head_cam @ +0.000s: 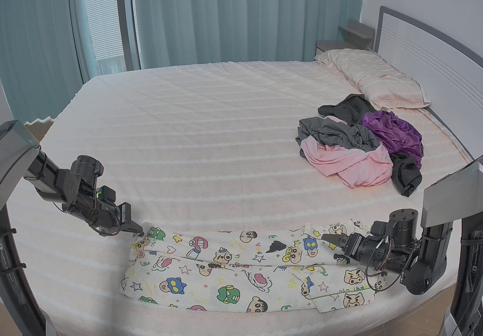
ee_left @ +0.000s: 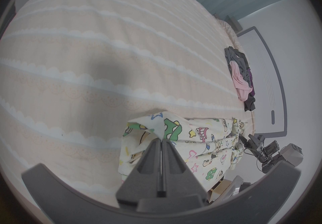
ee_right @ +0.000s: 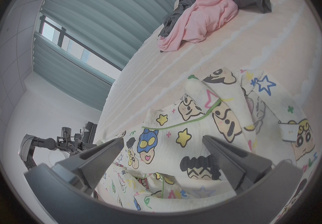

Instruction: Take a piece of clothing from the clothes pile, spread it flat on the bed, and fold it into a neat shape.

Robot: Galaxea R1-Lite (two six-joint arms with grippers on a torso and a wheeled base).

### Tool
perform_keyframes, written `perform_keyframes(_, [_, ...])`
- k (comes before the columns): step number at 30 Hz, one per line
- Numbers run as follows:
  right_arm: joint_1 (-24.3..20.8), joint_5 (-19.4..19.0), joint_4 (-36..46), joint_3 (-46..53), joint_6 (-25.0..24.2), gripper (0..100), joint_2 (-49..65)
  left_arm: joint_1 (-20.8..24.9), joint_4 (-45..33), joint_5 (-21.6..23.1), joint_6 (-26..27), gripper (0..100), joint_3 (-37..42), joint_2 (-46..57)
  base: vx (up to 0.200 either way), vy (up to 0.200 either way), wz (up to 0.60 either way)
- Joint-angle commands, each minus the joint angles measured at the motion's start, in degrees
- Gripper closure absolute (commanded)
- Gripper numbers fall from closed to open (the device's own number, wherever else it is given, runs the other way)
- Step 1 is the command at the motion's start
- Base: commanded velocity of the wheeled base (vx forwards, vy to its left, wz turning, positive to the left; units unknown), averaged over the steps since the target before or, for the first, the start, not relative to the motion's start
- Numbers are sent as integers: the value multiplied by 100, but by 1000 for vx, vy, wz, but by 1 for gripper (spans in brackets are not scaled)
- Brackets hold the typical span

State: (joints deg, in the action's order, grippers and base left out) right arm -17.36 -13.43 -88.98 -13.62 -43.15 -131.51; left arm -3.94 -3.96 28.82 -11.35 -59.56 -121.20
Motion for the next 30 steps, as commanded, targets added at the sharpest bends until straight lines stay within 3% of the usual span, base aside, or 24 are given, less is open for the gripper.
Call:
perform_keyframes(1, [-4, -1, -41, 8, 0, 0, 3, -11, -34, 1, -16, 100, -55, 299, 0, 0, 0])
perform_keyframes(11, [31, -1, -41, -1, 0, 0, -6, -81, -96, 10, -60, 100, -328, 474, 0, 0, 0])
perform_keyframes(19, [31, -1, -41, -1, 0, 0, -6, -178, -1326, 62, -25, 100, -1207, 255, 0, 0, 0])
perform_keyframes(25, [31, -1, -41, -1, 0, 0, -15, -301, -1326, 89, 10, 100, -1374, -35, 0, 0, 0])
perform_keyframes(30, [31, -1, -41, -9, 9, 0, -32, -468, -1362, 563, -16, 100, -1444, -132, 0, 0, 0])
